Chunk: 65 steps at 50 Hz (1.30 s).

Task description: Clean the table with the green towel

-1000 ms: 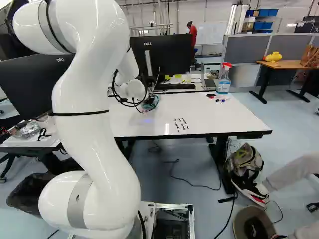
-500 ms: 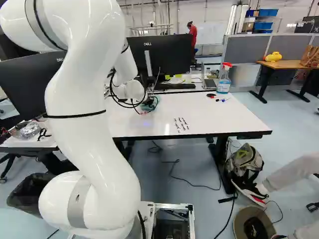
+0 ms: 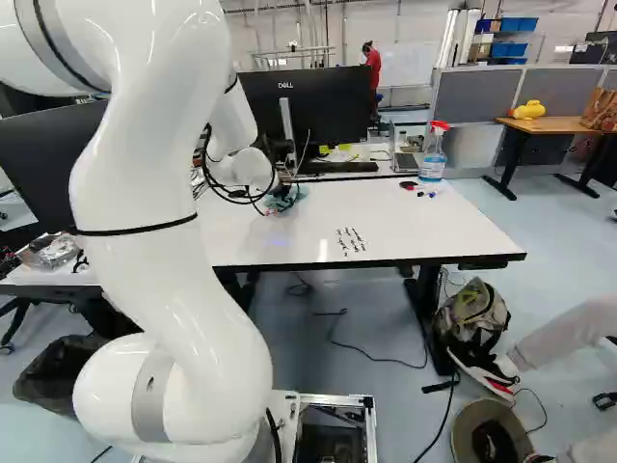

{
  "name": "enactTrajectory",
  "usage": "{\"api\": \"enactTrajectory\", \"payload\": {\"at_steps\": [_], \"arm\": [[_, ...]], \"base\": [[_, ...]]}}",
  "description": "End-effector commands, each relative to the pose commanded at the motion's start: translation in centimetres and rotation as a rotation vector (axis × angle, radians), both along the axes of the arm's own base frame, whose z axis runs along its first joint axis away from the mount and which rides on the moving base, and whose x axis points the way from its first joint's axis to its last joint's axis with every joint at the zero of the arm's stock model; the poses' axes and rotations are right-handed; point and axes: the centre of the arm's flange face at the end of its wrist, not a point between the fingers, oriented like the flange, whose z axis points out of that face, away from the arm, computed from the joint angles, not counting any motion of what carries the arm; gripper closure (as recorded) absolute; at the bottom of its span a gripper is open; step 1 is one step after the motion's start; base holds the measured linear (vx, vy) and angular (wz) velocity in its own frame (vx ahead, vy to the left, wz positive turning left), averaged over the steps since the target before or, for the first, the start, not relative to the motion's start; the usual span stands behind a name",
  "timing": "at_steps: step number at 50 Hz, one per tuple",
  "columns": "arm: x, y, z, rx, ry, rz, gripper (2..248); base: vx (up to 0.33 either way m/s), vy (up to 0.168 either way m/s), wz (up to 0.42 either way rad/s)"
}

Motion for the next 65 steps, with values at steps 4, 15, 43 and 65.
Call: {"api": "enactTrajectory", "payload": {"at_steps": [4, 15, 43, 65], "arm": [[-0.2, 0.6, 0.5, 0.001, -0.008, 0.012, 213], [-1.1, 2.4, 0.9, 0.001, -0.012, 0.045, 213], [-5.5, 5.0, 1.1, -0.001, 0.004, 0.108, 213], [-9.9, 4.9, 1.2, -0.002, 0.015, 0.125, 213]], "base": [[0.0, 0.0, 0.0], [0.0, 0.0, 0.0], [0.0, 0.0, 0.0], [0.0, 0.0, 0.0]]}}
